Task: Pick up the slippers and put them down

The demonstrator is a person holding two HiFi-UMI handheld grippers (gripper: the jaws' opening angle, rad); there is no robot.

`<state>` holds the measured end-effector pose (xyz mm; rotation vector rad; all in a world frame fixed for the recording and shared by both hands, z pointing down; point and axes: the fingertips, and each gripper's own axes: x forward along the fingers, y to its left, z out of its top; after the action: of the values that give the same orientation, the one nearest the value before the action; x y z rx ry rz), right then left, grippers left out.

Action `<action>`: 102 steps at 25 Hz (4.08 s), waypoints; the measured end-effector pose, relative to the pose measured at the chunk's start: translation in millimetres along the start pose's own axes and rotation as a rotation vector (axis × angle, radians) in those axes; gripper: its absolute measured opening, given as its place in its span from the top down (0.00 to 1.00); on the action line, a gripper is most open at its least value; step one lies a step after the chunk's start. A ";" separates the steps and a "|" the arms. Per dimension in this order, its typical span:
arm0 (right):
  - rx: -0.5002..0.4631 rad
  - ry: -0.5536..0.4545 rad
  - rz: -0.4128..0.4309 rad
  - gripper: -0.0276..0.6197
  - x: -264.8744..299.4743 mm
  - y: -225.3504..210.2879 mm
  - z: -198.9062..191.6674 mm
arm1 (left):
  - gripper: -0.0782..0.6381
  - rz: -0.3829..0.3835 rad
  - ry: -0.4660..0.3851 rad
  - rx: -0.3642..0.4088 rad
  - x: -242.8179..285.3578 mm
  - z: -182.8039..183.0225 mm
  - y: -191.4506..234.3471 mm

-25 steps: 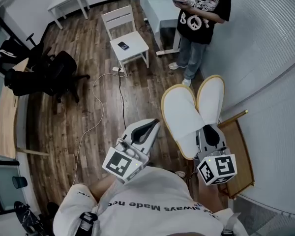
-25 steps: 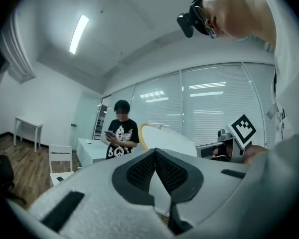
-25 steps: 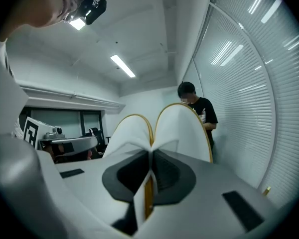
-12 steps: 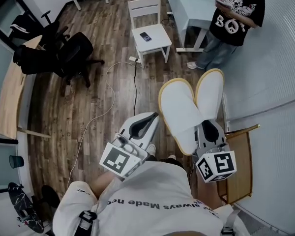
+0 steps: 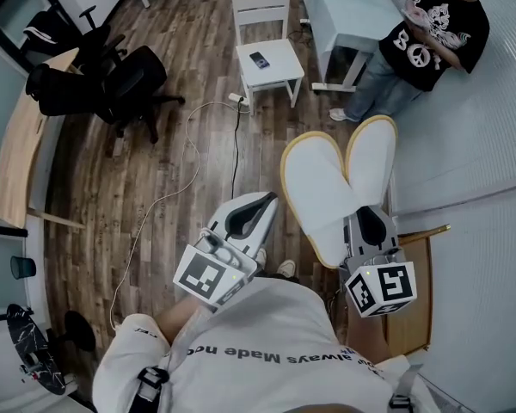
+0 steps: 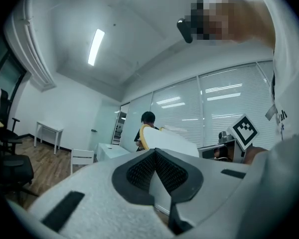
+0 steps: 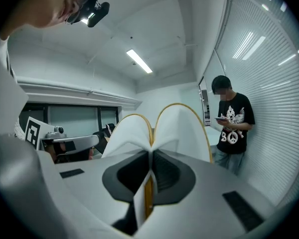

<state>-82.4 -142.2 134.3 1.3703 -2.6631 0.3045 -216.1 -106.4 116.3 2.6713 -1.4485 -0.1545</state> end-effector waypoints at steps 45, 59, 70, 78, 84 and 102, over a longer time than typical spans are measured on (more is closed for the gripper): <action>0.044 0.324 0.009 0.92 169.1 -110.0 -502.2 | 0.88 -0.039 0.343 -0.015 42.9 -523.4 100.1; -0.008 0.377 0.051 0.92 210.5 -144.2 -735.5 | 0.88 -0.120 0.398 0.017 40.2 -749.9 125.9; -0.025 0.408 0.078 0.92 243.7 -166.9 -931.1 | 0.88 -0.145 0.397 0.029 45.1 -936.2 142.1; -0.026 0.466 0.106 0.92 270.5 -176.0 -1043.5 | 0.88 -0.212 0.441 0.073 52.3 -1043.3 157.3; -0.036 0.506 0.115 0.92 289.3 -183.6 -1096.3 | 0.88 -0.197 0.473 0.071 53.6 -1107.8 168.9; 0.029 0.676 0.077 0.73 271.4 -190.6 -1155.5 | 0.88 -0.204 0.554 0.000 37.9 -1136.5 158.1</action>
<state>-56.3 -189.6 1335.3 0.9415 -2.1453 0.6778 -172.1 -180.3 1261.1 2.5563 -1.0025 0.5270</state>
